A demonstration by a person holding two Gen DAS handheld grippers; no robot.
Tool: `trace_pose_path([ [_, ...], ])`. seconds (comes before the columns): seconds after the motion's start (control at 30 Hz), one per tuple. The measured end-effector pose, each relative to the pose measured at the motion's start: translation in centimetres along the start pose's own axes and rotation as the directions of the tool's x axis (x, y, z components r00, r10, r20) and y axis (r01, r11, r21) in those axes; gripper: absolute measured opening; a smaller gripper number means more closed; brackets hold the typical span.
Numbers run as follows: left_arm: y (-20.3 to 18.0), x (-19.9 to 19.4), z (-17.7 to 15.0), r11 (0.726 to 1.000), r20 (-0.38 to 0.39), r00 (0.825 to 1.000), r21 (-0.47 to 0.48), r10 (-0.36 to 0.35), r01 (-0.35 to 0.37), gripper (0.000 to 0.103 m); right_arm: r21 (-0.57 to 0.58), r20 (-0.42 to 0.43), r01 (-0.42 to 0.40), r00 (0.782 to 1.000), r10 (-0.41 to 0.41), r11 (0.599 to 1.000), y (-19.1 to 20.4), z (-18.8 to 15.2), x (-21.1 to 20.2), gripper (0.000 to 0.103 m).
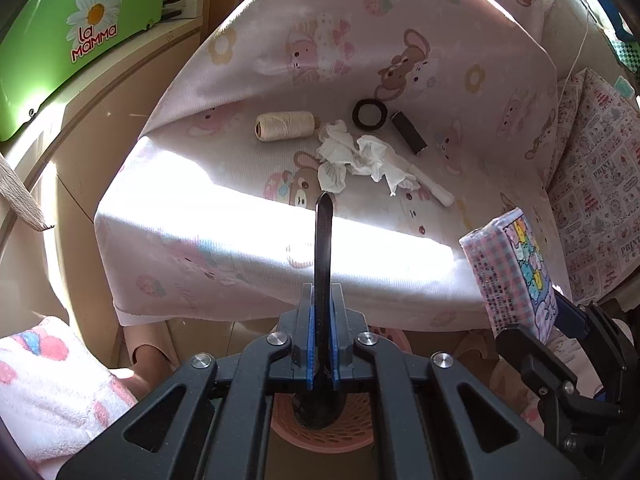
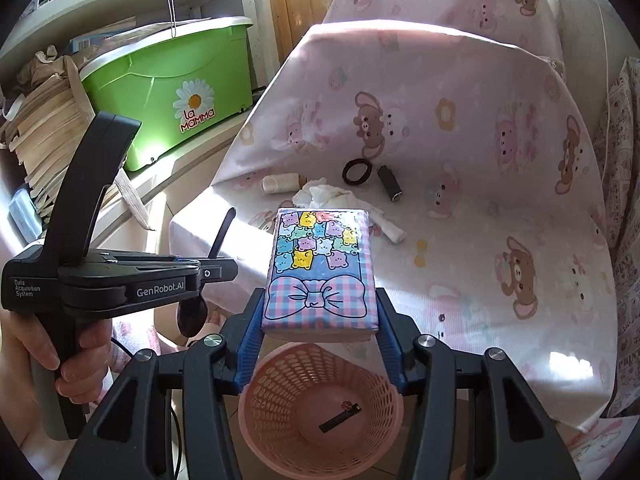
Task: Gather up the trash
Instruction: 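Carry the spoon and tissue pack in both tools over the wastebasket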
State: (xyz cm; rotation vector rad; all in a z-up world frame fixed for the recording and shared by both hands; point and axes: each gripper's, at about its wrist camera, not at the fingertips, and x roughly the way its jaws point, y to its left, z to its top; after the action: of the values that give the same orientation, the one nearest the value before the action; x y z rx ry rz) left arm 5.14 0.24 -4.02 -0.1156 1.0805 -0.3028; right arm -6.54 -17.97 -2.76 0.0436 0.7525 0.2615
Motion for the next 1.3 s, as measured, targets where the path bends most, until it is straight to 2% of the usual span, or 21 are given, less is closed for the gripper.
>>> trace_pose_path([
  [0.27,-0.3,2.0,-0.1,1.000,-0.101,0.995,0.009,0.006,-0.005,0.005,0.007,-0.071,-0.040,0.997,0.040,0.999,0.0,-1.0,1.2,0.054],
  [0.37,-0.1,2.4,-0.2,0.999,-0.112,0.993,-0.003,0.035,-0.035,0.005,0.006,-0.098,-0.040,0.994,0.040,0.999,-0.1,-1.6,1.6,0.054],
  [0.53,0.2,3.3,-0.6,1.000,-0.155,0.988,-0.014,0.026,-0.028,0.005,-0.006,-0.150,-0.061,0.987,0.059,0.998,0.0,-2.5,2.4,0.054],
  [0.73,0.8,5.1,-1.2,0.997,-0.225,0.972,-0.024,0.072,-0.080,0.005,-0.050,-0.171,-0.009,0.985,0.001,0.999,0.4,-3.8,3.1,0.054],
  [1.0,1.9,6.0,-1.7,0.995,-0.260,0.964,-0.062,0.063,-0.082,0.004,-0.075,-0.195,-0.090,0.978,0.074,0.993,1.5,-4.9,2.5,0.054],
  [1.1,2.1,6.2,-2.1,0.996,-0.267,0.962,-0.059,0.051,-0.069,0.001,-0.110,-0.205,-0.096,0.976,0.072,0.989,2.3,-5.3,2.5,0.054],
  [1.2,2.3,6.6,-2.6,0.996,-0.275,0.960,-0.050,0.056,-0.072,0.001,-0.077,-0.263,-0.110,0.961,0.086,0.991,1.9,-6.0,3.9,0.054],
  [1.3,2.6,7.3,-3.1,0.996,-0.294,0.954,-0.046,0.057,-0.074,0.001,-0.011,-0.352,-0.141,0.927,0.128,0.990,1.0,-6.9,6.3,0.054],
])
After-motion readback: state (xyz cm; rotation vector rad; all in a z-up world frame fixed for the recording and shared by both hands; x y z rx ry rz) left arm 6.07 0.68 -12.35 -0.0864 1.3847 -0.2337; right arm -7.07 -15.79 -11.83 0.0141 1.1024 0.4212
